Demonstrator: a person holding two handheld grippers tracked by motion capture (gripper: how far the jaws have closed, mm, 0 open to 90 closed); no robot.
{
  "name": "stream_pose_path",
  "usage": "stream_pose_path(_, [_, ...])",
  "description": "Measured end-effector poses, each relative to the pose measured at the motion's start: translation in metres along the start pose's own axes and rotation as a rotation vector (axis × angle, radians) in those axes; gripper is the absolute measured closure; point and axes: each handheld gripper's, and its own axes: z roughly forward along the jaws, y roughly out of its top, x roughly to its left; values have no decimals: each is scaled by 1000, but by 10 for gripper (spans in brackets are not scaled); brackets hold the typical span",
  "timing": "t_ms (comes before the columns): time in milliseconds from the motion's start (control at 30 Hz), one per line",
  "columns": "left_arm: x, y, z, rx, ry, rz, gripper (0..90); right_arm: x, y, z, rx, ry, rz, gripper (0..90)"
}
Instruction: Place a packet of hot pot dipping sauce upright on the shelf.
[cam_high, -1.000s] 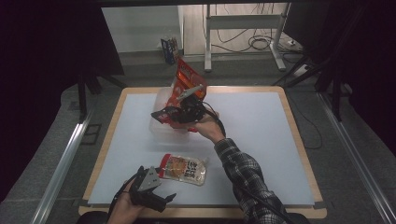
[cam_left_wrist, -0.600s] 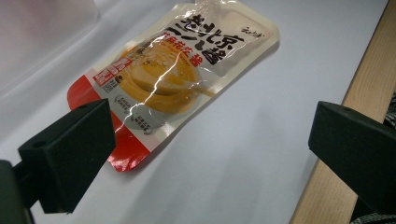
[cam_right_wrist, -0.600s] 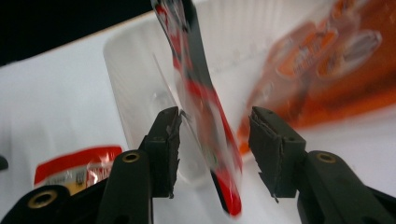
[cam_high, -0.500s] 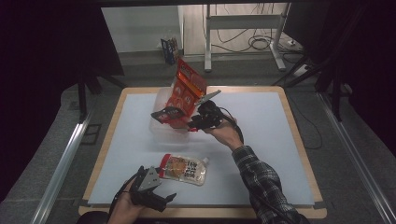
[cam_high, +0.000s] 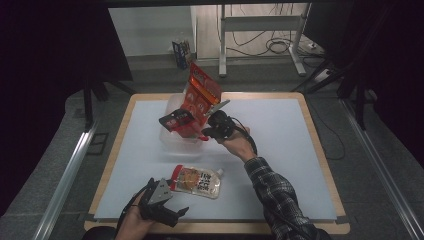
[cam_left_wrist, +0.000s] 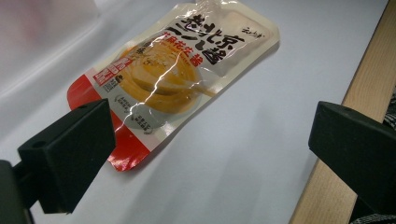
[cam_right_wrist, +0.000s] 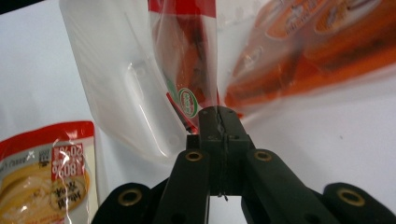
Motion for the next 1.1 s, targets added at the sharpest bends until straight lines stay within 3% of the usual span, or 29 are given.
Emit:
stream_pose_path(167, [0, 0, 0, 1, -1, 2, 7, 4, 9, 10, 9, -2, -23, 888])
stream_pose_path(333, [0, 0, 0, 3, -2, 4, 7, 5, 10, 16, 4, 13, -10, 888])
stream_pose_path(500, [0, 0, 0, 4, -1, 5, 7, 6, 5, 26, 50, 7, -24, 882])
stream_pose_path(567, [0, 0, 0, 4, -2, 3, 7, 2, 2, 23, 20, 12, 10, 794])
stream_pose_path(600, [0, 0, 0, 4, -2, 3, 7, 2, 2, 23, 20, 12, 10, 794])
stream_pose_path(633, [0, 0, 0, 5, -2, 2, 7, -1, 2, 17, -8, 32, 41, 703])
stream_pose_path(667, [0, 0, 0, 5, -2, 2, 7, -2, 2, 15, -16, 35, 50, 678])
stream_pose_path(1000, [0, 0, 2, 14, -7, -11, 8, 4, -5, 4, -13, 20, 16, 448])
stream_pose_path(1100, [1, 0, 2, 24, -10, -20, 12, 9, -12, 2, -23, 21, 15, 327])
